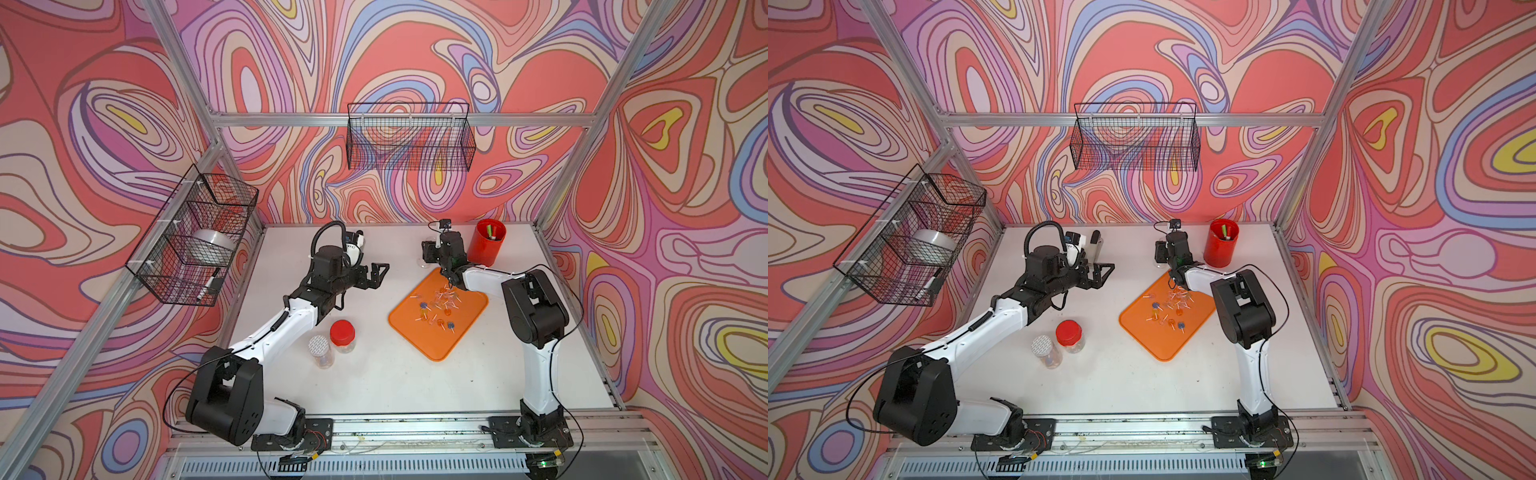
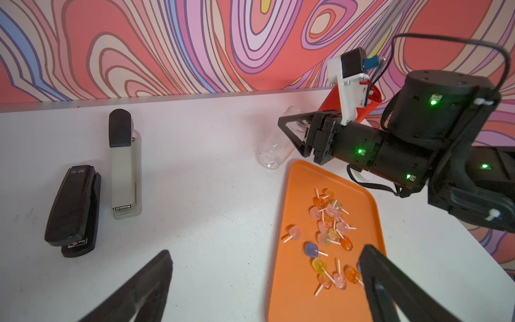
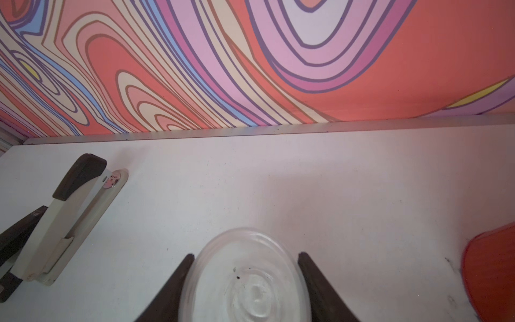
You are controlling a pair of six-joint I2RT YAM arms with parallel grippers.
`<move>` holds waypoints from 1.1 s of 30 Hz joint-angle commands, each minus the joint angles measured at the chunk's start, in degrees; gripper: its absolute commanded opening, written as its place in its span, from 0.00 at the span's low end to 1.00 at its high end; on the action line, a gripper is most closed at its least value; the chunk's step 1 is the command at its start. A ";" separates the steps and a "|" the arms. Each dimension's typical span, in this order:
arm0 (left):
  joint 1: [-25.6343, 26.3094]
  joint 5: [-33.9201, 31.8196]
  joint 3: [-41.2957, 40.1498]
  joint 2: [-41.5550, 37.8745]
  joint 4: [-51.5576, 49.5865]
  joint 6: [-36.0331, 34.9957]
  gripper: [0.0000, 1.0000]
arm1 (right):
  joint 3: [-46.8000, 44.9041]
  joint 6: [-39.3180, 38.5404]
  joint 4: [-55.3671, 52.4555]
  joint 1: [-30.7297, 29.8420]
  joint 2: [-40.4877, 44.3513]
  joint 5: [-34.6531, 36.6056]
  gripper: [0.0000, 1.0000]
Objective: Pour the candies out of the jar
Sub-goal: Place the jar at the center of the board.
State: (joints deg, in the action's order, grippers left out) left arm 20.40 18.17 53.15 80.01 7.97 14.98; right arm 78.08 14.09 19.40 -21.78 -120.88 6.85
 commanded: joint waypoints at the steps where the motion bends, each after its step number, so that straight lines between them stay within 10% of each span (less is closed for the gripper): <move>1: -0.32 1.09 -0.41 0.10 1.92 2.14 1.00 | -1.04 -2.35 2.38 -0.73 -1.46 2.37 0.43; 7: -0.70 0.62 0.21 0.61 0.74 3.90 1.00 | -2.11 -2.05 3.67 -1.06 -1.38 1.12 0.56; 14: -1.48 -2.06 -1.32 -0.92 1.50 5.36 1.00 | -3.03 -0.08 2.45 -1.16 2.72 -0.99 0.98; 33: -13.64 -5.84 -9.70 -7.38 6.98 15.83 1.00 | -11.87 4.27 -23.68 -11.42 27.69 -15.00 0.98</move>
State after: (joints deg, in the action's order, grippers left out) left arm 8.62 14.26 44.14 74.43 12.69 28.16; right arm 68.77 16.93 3.05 -29.43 -94.74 -5.87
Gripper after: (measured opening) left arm 0.999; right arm 0.983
